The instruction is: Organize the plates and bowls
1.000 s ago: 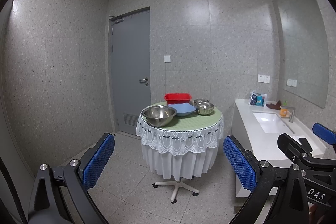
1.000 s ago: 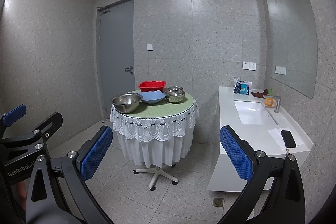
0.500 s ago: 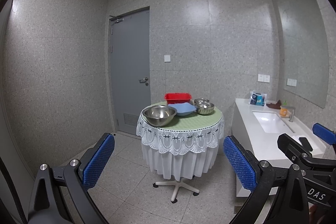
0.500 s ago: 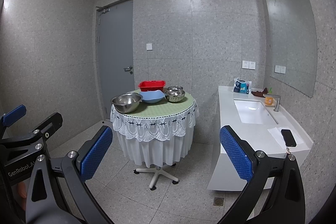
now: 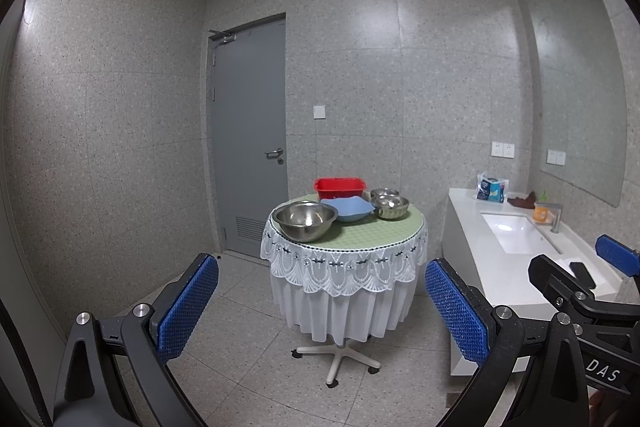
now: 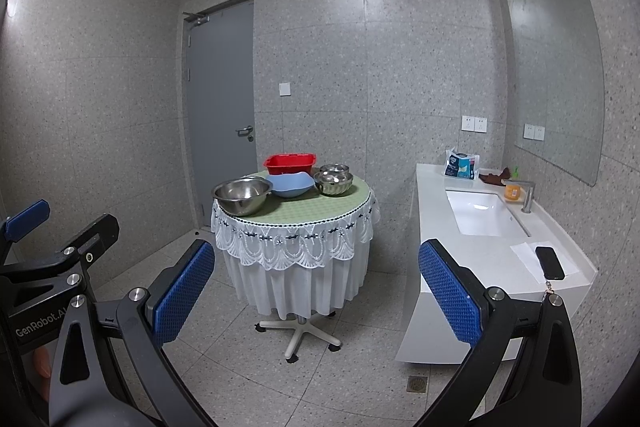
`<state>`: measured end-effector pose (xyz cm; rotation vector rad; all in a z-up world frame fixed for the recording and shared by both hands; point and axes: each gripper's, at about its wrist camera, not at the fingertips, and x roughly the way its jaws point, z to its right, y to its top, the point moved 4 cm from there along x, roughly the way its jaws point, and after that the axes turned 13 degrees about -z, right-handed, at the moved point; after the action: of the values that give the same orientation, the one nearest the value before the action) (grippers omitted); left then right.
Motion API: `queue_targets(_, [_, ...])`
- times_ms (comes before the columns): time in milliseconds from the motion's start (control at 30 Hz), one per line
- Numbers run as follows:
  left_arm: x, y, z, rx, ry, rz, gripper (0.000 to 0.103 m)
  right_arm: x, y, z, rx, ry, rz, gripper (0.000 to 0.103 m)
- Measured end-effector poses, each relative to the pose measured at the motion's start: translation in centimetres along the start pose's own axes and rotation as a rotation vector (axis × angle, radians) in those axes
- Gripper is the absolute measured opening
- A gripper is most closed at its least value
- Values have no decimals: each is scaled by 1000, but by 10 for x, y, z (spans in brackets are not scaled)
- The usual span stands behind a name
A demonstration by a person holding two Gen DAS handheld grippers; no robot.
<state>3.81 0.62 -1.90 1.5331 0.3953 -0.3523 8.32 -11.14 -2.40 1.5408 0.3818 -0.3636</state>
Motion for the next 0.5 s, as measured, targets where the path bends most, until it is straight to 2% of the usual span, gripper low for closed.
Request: queue_targets(500, [2, 0, -1, -1, 1, 1, 102, 0, 1, 0, 1, 0, 0, 103])
